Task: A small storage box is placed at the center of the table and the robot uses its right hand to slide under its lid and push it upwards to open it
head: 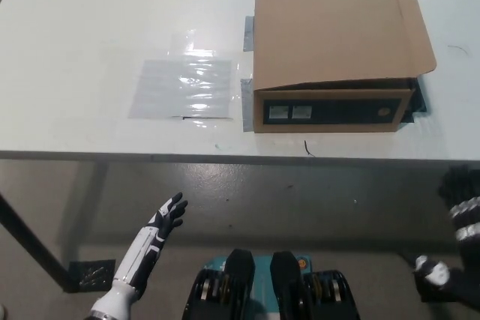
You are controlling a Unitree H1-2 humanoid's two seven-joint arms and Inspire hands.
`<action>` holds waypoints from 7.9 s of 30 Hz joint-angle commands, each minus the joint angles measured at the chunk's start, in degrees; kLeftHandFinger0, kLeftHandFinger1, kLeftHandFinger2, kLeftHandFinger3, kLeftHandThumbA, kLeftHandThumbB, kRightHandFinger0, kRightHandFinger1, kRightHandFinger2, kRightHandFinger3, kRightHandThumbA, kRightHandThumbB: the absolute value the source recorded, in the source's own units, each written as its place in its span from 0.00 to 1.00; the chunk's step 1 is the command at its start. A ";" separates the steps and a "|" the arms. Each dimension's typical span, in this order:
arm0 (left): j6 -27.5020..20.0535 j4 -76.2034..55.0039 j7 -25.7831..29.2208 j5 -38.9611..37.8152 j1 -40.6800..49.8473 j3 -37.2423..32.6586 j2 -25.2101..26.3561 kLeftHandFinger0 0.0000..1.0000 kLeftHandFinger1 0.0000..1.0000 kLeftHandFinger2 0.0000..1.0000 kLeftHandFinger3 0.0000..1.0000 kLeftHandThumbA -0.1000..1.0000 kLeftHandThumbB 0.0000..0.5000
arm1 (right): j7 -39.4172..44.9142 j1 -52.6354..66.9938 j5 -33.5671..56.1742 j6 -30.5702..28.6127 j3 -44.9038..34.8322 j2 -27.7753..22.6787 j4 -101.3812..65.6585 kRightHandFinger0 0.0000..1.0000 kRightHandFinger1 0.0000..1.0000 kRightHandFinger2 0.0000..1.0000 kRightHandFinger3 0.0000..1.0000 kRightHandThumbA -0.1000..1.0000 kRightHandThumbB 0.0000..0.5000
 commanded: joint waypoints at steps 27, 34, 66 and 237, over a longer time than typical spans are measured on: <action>-3.64 0.09 -0.91 0.28 -1.44 0.04 1.01 1.00 1.00 1.00 1.00 1.00 1.00 | -5.52 -28.59 17.89 8.54 -10.16 -0.44 10.67 1.00 1.00 1.00 1.00 1.00 0.72; -3.64 0.15 -1.00 0.24 -1.30 -0.01 1.07 1.00 1.00 1.00 1.00 1.00 1.00 | -5.97 -31.13 14.83 6.93 -10.32 0.45 17.03 1.00 1.00 1.00 1.00 1.00 0.67; -3.64 0.11 -0.70 1.00 -1.61 0.03 0.93 1.00 1.00 1.00 1.00 1.00 1.00 | -4.82 -39.43 18.89 10.71 -13.00 4.08 27.35 1.00 1.00 1.00 1.00 1.00 0.62; -2.53 -1.58 -3.48 1.71 -3.26 -0.49 1.37 1.00 1.00 1.00 1.00 1.00 1.00 | -5.18 -61.13 6.83 7.40 -0.80 22.24 56.79 1.00 1.00 1.00 1.00 1.00 0.70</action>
